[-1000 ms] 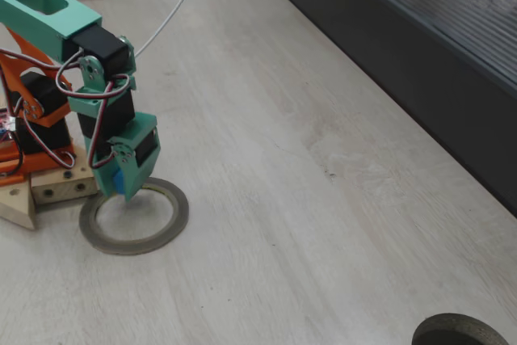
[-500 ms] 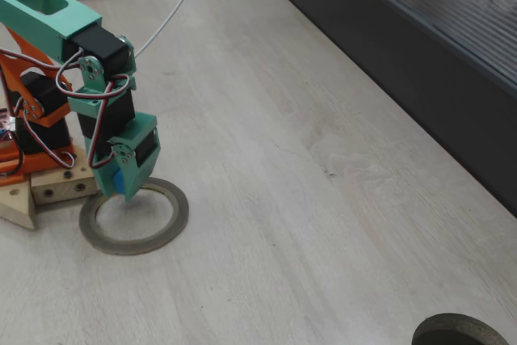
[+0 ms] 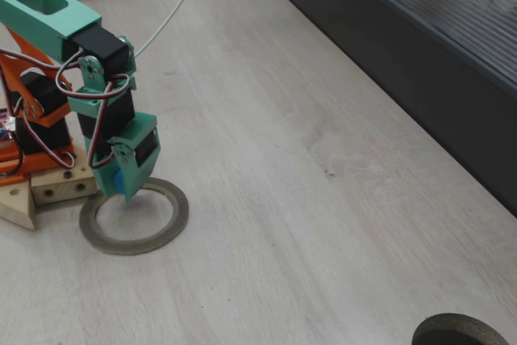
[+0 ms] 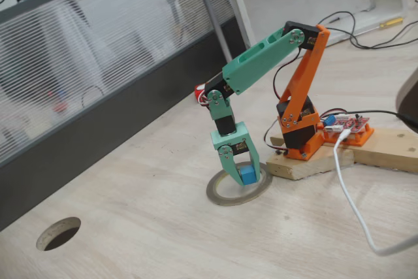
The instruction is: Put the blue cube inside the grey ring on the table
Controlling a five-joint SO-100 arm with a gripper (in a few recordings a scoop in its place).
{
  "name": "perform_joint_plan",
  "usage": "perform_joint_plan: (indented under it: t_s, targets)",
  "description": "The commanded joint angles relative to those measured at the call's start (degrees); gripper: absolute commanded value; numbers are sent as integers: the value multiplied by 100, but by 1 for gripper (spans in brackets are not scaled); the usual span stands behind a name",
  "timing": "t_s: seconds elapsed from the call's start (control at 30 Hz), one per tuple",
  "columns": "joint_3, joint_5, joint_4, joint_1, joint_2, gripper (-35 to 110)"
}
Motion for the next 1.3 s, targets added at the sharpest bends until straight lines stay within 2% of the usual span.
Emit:
perform_joint_plan:
  t_s: [0.0,0.43,0.77,1.27]
  targets:
    - [88,9,-26,79,158,1]
    - [26,0,-26,79,158,3]
    - [18,0,53,88,88,30]
    - [0,-9,70,88,158,31]
